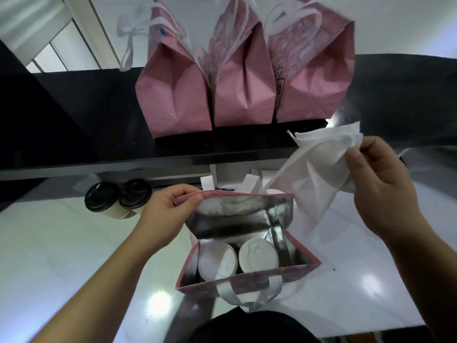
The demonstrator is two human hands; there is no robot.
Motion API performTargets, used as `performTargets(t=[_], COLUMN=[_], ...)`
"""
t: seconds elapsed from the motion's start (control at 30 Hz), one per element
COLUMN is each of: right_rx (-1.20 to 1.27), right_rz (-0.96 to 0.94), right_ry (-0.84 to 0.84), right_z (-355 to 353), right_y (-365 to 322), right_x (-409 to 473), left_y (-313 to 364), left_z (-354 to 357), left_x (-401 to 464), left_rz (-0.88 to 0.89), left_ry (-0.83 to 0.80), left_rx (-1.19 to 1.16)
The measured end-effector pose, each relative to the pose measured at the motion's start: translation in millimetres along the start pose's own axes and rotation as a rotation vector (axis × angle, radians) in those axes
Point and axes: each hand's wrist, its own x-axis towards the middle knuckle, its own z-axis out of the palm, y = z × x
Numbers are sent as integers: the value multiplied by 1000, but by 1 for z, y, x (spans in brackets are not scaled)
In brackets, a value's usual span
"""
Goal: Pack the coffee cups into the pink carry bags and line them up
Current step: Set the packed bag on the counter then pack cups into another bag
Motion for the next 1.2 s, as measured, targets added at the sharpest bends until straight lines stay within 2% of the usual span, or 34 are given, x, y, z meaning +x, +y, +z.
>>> performTargets(t=[0.17, 0.3, 0.37, 0.5, 0.6, 0.67, 0.73, 0.8, 0.87, 0.93, 1.07, 1.13, 1.2], right_rx=[26, 43, 20, -20, -139, -287, -494, -640, -721, -787, -946, -1004, -954], right_rz=[-218, -267, -253, -95, -24, -135, -436, -744, -910, -915, -808, -814, -903], right_ry=[65, 27, -16, -193, -256, -303, -346, -557, -862, -1000, -1060, -992, -873], right_z=[-8, 5, 19, 59, 86, 96, 100, 103, 108, 116, 145, 154, 152], right_y=[-52, -77, -78, -59, -36, -27, -22, -12, -3, 2, -1, -9, -14], right_x=[2, 6, 5, -5, -16, -25, -31, -34, -35, -36, -28, -21, -19], left_y=[6, 15, 17, 13, 13, 13, 13, 12, 11, 10, 11, 13, 13], left_z=[0, -2, -3, -1, -1, 0, 1, 2, 4, 6, 5, 4, 3], left_x=[0, -3, -4, 0, 1, 2, 2, 3, 3, 3, 3, 3, 2], left_rz=[-18, -25, -22, -51, -76, -90, -85, -70, -57, -38, -19, -13, -15], left_ry=[-5, -16, -50, -70, -70, -70, -43, -12, 1, 3, -1, 1, 3], left_rx=[44, 45, 14, -27, -72, -115, -95, -35, -7, 12, 30, 27, 23])
